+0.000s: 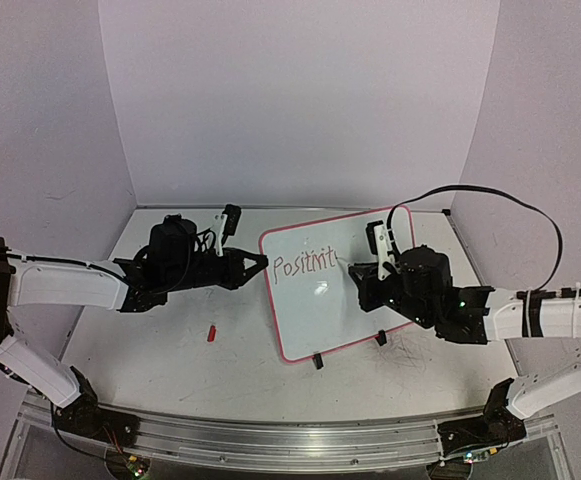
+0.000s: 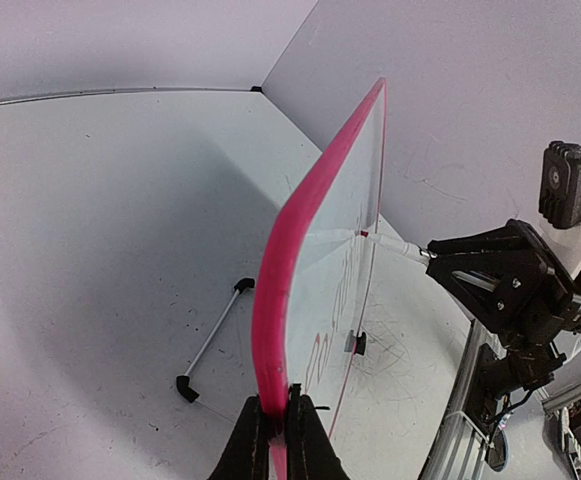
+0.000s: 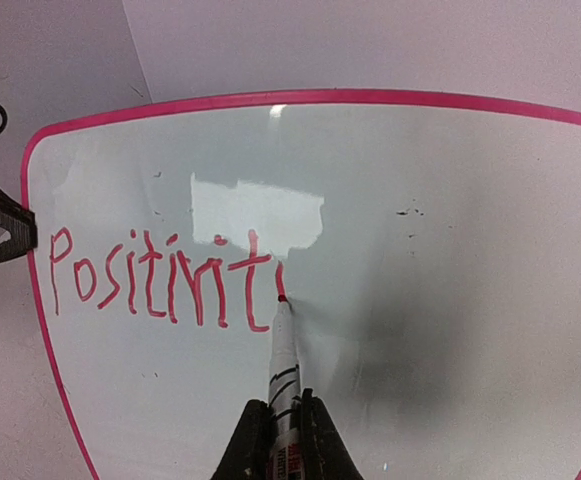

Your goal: Write a sentence on the whiteboard

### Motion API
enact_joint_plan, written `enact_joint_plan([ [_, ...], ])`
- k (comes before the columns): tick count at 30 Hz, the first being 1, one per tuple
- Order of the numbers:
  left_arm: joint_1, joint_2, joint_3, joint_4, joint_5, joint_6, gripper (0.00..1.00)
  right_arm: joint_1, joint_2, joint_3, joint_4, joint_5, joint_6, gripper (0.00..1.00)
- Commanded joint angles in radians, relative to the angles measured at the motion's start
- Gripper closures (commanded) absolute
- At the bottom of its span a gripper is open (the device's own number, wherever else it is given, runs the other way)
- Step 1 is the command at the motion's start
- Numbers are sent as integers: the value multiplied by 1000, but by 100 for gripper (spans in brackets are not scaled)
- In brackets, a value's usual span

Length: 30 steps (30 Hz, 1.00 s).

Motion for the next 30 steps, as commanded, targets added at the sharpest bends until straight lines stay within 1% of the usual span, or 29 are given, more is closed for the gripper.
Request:
enact_joint_plan([
  [1,8,-22,37,3,-24,38,100,-1,-23,-22,-33,8,22,100],
  [6,8,-24,39,3,-24,36,100,0,-30,-22,-35,27,24,100],
  [18,8,-29,34,3,-23,36,100,-2,14,50,5,79,-10,100],
  [30,8,-33,27,3,-24,38,100,-8,40,82,15,88,-36,100],
])
